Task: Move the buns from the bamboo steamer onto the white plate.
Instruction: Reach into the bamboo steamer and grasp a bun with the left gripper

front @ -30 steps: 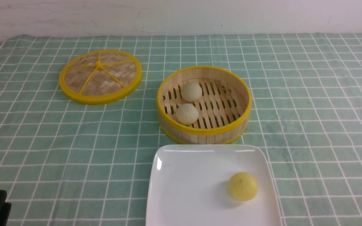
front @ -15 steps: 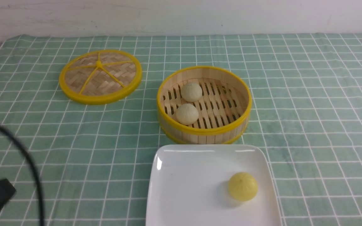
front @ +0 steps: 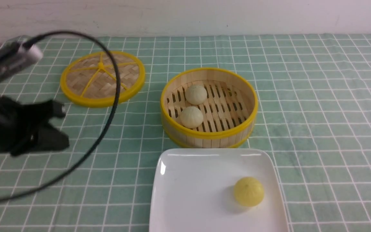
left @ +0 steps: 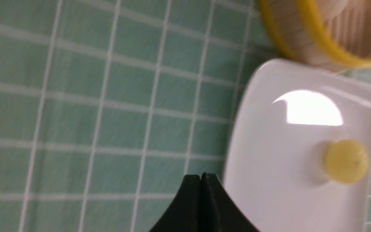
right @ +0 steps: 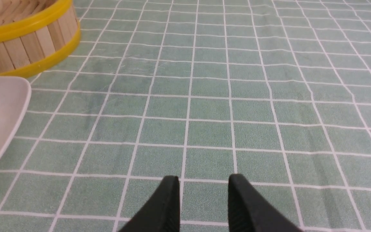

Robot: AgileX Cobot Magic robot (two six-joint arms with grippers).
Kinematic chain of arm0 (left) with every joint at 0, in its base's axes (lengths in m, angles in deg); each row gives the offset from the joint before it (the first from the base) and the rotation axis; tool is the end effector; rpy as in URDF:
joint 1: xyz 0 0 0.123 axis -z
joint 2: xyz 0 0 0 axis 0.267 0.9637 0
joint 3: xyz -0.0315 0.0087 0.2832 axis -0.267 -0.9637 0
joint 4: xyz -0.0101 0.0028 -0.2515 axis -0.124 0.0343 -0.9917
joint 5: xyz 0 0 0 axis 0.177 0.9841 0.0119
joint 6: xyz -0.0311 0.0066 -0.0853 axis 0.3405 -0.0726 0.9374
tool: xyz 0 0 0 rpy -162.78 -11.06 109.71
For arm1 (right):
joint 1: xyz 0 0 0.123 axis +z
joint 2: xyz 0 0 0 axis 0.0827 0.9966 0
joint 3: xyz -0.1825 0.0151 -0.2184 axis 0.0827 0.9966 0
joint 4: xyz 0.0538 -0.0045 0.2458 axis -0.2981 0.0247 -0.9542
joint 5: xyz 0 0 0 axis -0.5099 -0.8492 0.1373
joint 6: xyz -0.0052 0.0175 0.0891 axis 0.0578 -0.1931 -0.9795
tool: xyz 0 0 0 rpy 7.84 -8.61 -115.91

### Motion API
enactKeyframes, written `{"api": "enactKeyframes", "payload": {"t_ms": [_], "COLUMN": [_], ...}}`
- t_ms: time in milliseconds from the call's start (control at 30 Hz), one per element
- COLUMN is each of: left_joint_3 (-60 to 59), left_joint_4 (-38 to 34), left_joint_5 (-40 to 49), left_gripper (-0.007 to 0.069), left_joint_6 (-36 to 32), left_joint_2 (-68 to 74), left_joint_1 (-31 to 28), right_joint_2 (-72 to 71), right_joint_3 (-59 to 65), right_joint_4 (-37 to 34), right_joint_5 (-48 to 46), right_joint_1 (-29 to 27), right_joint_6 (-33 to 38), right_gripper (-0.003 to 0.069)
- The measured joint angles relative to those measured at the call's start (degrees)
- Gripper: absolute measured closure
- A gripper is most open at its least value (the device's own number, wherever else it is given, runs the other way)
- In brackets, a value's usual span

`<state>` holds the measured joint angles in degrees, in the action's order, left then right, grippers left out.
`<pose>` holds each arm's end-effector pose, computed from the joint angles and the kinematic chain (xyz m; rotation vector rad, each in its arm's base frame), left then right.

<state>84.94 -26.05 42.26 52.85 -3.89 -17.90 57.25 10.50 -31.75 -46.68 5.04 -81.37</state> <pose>0.2425 -0.0288 0.3168 -0.2001 2.5797 -0.6457 0.0518 0.0029 0.1743 -0.0165 1.8789 0.0378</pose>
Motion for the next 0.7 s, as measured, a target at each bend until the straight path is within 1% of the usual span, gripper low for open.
{"api": "enactKeyframes", "payload": {"t_ms": [33, 100, 200, 267, 300, 367, 400, 433, 467, 500, 533, 567, 600, 667, 700], "left_joint_3": [1.4, 9.7, 17.6, 21.9, 25.4, 28.3, 29.5, 32.2, 34.0, 34.7, 37.3, 38.6, 39.4, 42.0, 42.5], "left_joint_4": [-1.0, -2.8, -1.9, 0.7, 3.7, 7.5, 8.5, 12.3, 14.7, 15.6, 19.2, 21.3, 22.4, 26.0, 26.8], "left_joint_5": [0.6, 4.3, 6.2, 5.8, 5.1, 4.2, 4.1, 3.6, 3.2, 3.1, 2.5, 2.0, 1.8, 0.3, -0.2], "left_gripper": [0.0623, 0.0623, 0.0623, 0.0622, 0.0614, 0.0602, 0.0595, 0.0575, 0.0557, 0.0549, 0.0511, 0.0483, 0.0466, 0.0386, 0.0366], "left_joint_6": [-0.6, -1.2, 0.8, 3.4, 5.7, 8.7, 9.4, 11.7, 13.3, 13.8, 16.1, 17.0, 17.5, 19.0, 19.3], "left_joint_2": [1.2, 8.3, 15.2, 19.4, 22.2, 25.3, 26.1, 28.7, 30.5, 31.2, 34.2, 35.7, 36.3, 39.5, 40.2], "left_joint_1": [0.1, 1.8, 6.9, 10.9, 14.1, 17.6, 18.5, 21.3, 23.2, 23.9, 27.0, 28.5, 29.4, 32.1, 32.9], "right_joint_2": [0.0, 0.0, 0.0, 0.0, 0.0, 0.0, 0.0, 0.0, 0.0, 0.0, 0.0, 0.0, 0.0, 0.0, 0.0], "right_joint_3": [0.0, 0.0, 0.0, 0.0, 0.0, 0.0, 0.0, 0.0, 0.0, 0.0, 0.0, 0.0, 0.0, 0.0, 0.0], "right_joint_4": [0.0, 0.0, 0.0, 0.0, 0.0, 0.0, 0.0, 0.0, 0.0, 0.0, 0.0, 0.0, 0.0, 0.0, 0.0], "right_joint_5": [0.0, 0.0, 0.0, 0.0, 0.0, 0.0, 0.0, 0.0, 0.0, 0.0, 0.0, 0.0, 0.0, 0.0, 0.0], "right_joint_1": [0.0, 0.0, 0.0, 0.0, 0.0, 0.0, 0.0, 0.0, 0.0, 0.0, 0.0, 0.0, 0.0, 0.0, 0.0], "right_joint_6": [0.0, 0.0, 0.0, 0.0, 0.0, 0.0, 0.0, 0.0, 0.0, 0.0, 0.0, 0.0, 0.0, 0.0, 0.0], "right_gripper": [0.0419, 0.0419, 0.0419, 0.0419, 0.0419, 0.0419, 0.0419, 0.0419, 0.0419, 0.0419, 0.0419, 0.0419, 0.0419, 0.0419, 0.0419]}}
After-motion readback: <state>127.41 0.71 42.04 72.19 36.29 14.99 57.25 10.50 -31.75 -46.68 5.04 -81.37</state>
